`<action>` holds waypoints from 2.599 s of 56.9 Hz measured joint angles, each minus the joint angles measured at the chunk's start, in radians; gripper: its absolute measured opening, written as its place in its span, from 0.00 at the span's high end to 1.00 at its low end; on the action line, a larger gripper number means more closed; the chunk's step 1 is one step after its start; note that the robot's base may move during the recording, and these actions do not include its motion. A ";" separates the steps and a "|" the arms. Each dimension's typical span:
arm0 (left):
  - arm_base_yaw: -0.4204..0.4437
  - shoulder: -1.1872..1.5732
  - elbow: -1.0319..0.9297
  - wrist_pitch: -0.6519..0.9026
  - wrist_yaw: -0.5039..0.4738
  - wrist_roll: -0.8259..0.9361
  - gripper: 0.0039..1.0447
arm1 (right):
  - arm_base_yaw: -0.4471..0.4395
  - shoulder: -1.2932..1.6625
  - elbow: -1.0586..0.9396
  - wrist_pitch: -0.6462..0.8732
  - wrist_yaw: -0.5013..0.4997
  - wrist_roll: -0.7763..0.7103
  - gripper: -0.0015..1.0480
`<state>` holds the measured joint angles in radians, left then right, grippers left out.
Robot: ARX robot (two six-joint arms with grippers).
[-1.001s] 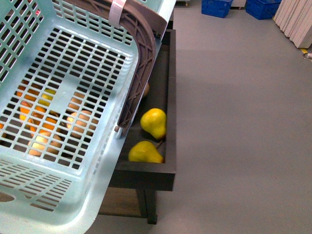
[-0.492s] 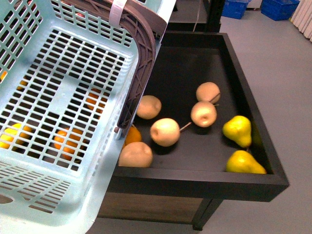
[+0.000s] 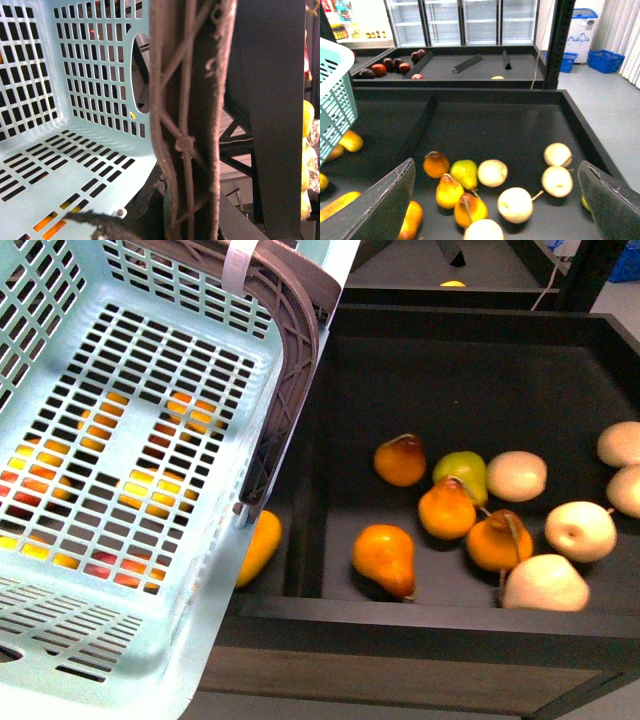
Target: Pick mango and avocado into basket
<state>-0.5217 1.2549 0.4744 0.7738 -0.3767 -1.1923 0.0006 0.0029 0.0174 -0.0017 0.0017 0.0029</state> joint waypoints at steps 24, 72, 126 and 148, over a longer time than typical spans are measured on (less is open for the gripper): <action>0.000 0.000 0.000 0.000 0.002 0.000 0.93 | 0.000 0.000 0.000 0.000 -0.002 0.000 0.08; 0.015 -0.004 0.003 -0.024 0.019 0.040 0.93 | -0.001 0.000 0.000 0.000 -0.006 0.000 0.08; 0.054 0.337 0.477 -0.676 0.979 0.897 0.93 | -0.109 0.728 0.264 -0.196 -0.027 0.585 0.08; 0.050 0.337 0.477 -0.676 0.983 0.900 0.93 | -0.079 2.019 0.966 -0.198 0.043 1.327 0.08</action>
<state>-0.4721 1.5917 0.9512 0.0978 0.6067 -0.2920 -0.0788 2.0216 0.9829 -0.2001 0.0452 1.3296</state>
